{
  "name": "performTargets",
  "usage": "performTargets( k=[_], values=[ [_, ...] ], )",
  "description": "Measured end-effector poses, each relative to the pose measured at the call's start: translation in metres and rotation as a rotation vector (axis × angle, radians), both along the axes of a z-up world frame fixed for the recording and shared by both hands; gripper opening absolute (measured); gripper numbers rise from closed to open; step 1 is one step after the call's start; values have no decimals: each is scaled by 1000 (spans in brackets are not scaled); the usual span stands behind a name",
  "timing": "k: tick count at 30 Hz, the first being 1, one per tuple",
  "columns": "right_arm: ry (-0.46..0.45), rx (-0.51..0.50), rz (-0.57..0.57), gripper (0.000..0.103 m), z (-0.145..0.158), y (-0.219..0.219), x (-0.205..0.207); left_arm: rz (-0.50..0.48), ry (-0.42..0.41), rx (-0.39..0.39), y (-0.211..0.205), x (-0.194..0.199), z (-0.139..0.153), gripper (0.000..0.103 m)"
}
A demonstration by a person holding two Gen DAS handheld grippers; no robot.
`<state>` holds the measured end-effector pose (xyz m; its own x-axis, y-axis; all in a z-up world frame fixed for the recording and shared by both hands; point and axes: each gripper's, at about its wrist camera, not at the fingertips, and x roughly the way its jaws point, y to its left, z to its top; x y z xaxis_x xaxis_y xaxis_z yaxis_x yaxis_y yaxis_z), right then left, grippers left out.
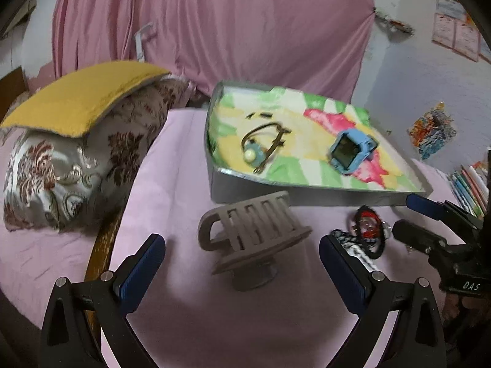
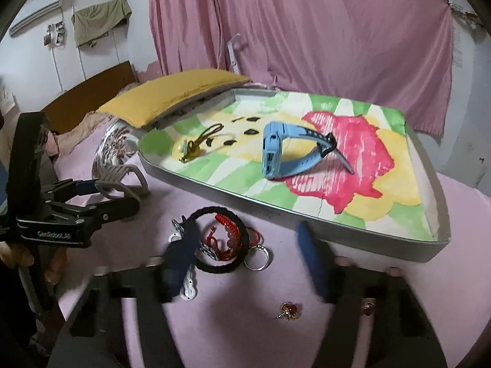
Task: Organize jewelry
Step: 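Grasp the grey claw clip with left tool while right tool grasps the black band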
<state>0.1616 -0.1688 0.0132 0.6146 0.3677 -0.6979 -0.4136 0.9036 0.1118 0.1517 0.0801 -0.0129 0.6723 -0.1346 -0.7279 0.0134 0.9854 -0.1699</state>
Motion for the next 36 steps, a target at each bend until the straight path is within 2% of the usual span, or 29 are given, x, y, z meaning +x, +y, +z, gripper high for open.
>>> performTargets(
  k=[2,5,10,11,14,18,27,30,33,36],
  values=[
    [20,2,7,40,-2,1,3,7,30,-14,2,4,-4,101],
    [40,-11,9,29,-6,1,6,13,32,-23,2,6,-3,101],
    [50,-27,14,19,-7,1,6,8,23,-56,2,7,-1,100],
    [52,-30,13,17,-7,1,6,5,20,-60,1,8,-1,97],
    [55,-37,8,17,-7,0,9,3,17,-61,0,9,-1,87],
    [62,-46,13,17,-9,3,14,2,15,-73,-1,10,-1,80],
    [67,-63,73,17,-10,19,13,2,12,-74,-2,12,0,73],
    [80,-69,91,12,-12,22,14,-1,16,-73,-2,12,-1,68],
    [87,-72,101,6,-13,24,16,-3,18,-76,-3,13,-1,66],
    [84,-69,106,5,-12,24,14,-3,17,-82,-2,13,-2,66]
  ],
)
